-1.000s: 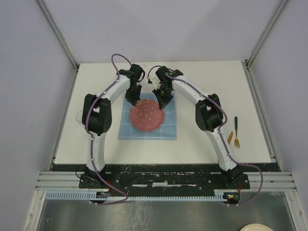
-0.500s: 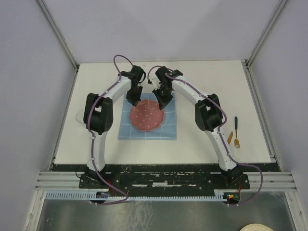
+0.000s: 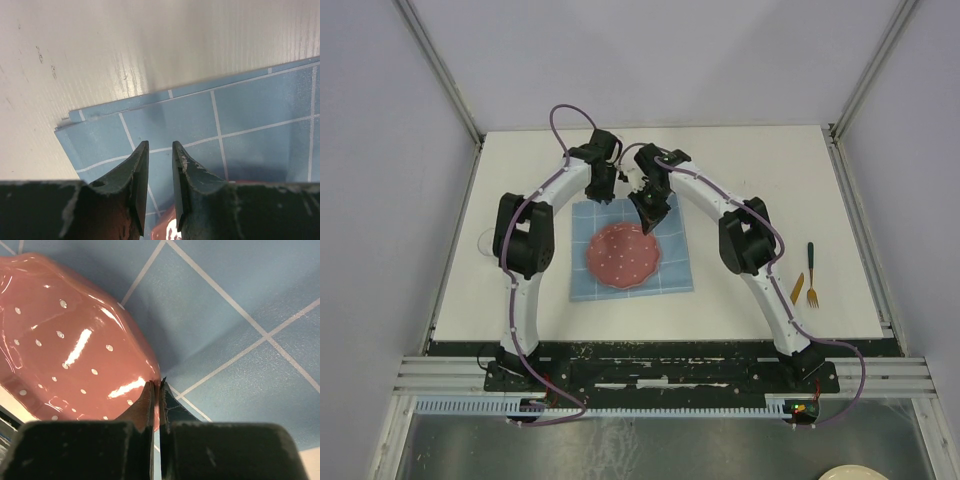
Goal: Set the dinner table for one person
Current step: Place the plate on the napkin.
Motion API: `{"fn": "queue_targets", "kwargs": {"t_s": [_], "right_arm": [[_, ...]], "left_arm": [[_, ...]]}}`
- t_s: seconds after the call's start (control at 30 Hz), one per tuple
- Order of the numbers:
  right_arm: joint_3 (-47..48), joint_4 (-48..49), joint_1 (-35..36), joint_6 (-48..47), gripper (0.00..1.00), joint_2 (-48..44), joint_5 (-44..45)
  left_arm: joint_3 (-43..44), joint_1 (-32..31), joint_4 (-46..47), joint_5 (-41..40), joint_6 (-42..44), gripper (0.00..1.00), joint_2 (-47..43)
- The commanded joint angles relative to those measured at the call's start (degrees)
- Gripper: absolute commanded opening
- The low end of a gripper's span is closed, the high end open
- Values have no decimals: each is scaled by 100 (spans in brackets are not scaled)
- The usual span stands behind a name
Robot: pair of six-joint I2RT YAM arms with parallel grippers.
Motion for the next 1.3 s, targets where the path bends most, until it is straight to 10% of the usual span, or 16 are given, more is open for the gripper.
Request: {"fn": "queue_targets", "kwargs": {"t_s": [0.0, 1.27], "right_arm": [[98, 6, 314, -451, 2, -115, -134], [-70, 386, 127, -95, 2, -590, 426]], "left_arm": [[175, -129, 524, 173, 68, 32, 23], [-80, -136, 463, 99, -38, 31, -432]]}}
